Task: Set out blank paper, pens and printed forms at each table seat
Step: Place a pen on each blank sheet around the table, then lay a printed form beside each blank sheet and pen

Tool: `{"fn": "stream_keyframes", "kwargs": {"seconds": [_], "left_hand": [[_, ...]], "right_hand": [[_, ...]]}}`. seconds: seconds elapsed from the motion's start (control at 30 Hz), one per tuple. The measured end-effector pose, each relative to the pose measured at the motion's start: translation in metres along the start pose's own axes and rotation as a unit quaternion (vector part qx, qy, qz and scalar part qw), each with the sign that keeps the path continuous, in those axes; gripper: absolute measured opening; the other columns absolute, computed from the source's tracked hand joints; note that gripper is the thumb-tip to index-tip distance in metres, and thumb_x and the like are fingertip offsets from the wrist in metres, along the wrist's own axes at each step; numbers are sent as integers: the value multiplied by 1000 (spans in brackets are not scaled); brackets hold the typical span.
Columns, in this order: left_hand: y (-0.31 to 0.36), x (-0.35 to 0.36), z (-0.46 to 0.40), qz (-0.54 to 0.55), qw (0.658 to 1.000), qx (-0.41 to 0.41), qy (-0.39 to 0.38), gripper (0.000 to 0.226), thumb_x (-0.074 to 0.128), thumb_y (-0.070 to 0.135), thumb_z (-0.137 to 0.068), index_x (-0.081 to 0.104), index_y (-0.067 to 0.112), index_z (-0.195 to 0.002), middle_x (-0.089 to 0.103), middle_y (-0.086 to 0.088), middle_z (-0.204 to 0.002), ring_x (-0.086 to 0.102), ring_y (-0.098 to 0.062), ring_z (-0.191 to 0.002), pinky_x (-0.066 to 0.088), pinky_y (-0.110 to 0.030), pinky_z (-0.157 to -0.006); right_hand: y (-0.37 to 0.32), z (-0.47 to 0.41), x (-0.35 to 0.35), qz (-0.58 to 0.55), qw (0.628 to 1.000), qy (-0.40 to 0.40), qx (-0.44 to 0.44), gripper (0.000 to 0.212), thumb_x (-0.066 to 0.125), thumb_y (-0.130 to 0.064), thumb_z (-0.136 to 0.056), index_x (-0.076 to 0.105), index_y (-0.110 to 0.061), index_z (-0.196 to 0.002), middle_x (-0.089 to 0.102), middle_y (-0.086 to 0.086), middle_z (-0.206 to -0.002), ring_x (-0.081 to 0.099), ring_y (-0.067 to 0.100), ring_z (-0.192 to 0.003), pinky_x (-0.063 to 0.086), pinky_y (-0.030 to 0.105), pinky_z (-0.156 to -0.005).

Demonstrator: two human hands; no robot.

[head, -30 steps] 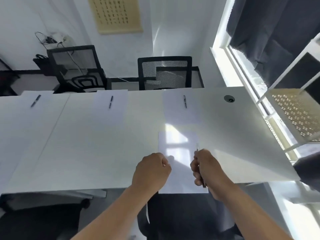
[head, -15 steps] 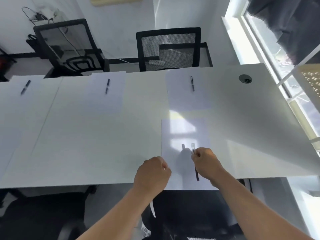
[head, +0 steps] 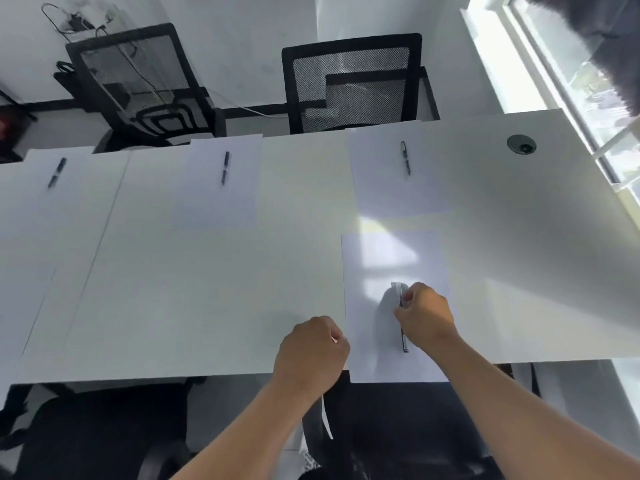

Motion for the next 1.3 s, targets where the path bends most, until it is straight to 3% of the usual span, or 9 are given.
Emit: {"fn": "stream_keyframes", "kwargs": {"seconds": [0.27, 0.47, 0.63, 0.87, 0.93, 1.03, 1.2, 1.3], "left_hand": [[-2, -1, -9, 3, 1000, 3, -8, 20, 56, 34, -101, 74, 31, -111, 73, 14, -105, 70, -15, -99, 59, -33, -90], [-6, -1, -9, 7, 1000, 3, -10, 19, 56, 32, -101, 73, 29, -111, 73, 14, -102, 72, -16, -93, 59, -32, -85], [-10, -3, -8, -7, 1000, 4, -9, 21, 57, 34, -103, 73, 29, -114, 74, 12, -107, 71, -14, -97, 58, -30, -87], [-16, -19, -2, -13, 1000, 4, -2, 23, 56, 38, -102, 71, 32, -120, 72, 15, -115, 68, -12, -104, 55, -30, -91], [-19, -28, 1, -13, 1000, 10, -1, 27, 55, 40, -103, 68, 32, -126, 71, 14, -120, 66, -12, -108, 51, -28, -90], [-22, -46, 10, -15, 1000, 19, 9, 32, 54, 44, -105, 64, 35, -134, 65, 12, -132, 63, -13, -118, 47, -28, -94], [-21, -80, 28, -52, 997, 45, 43, 42, 51, 48, -107, 55, 35, -147, 51, 9, -148, 66, -16, -117, 51, -35, -103], [-18, -104, 43, -131, 984, 75, 92, 53, 49, 49, -107, 44, 35, -158, 36, 4, -166, 51, -20, -145, 47, -44, -113]], "right_hand": [[-4, -2, 6, 46, 999, 19, -3, 6, 57, -12, -95, 52, -12, -91, 62, 5, -84, 55, 20, -66, 36, 30, -50], [-5, -2, 6, 67, 998, 19, 3, 10, 61, -17, -100, 56, -10, -95, 64, 5, -85, 58, 20, -68, 39, 30, -52], [-11, 6, 4, 40, 999, 32, 9, 32, 56, -35, -105, 57, -6, -91, 66, 7, -78, 58, 24, -63, 41, 30, -53], [-18, 26, -5, 45, 998, 47, 9, 26, 56, -36, -103, 57, -10, -97, 66, 4, -86, 59, 21, -68, 42, 31, -56], [-25, 34, -11, 58, 996, 61, -4, 29, 54, -40, -104, 59, -11, -102, 66, 2, -91, 62, 21, -76, 46, 32, -61], [-40, 48, -23, 80, 994, 65, -29, 32, 54, -43, -104, 63, -13, -111, 63, 0, -107, 62, 25, -100, 54, 38, -79], [-73, 79, -46, 183, 978, 43, -85, 56, 53, -55, -103, 58, -23, -148, 55, 4, -141, 56, 30, -129, 52, 41, -98], [-95, 105, -58, 279, 953, 18, -116, 69, 46, -69, -101, 42, -34, -161, 41, 4, -160, 42, 32, -146, 45, 45, -111]]}}
Point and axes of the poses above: each hand's wrist, its own z-axis away from the middle knuckle, its own x-axis out of the palm, y = z × x, the point moved 1 cm from there along -z, towards the middle knuckle
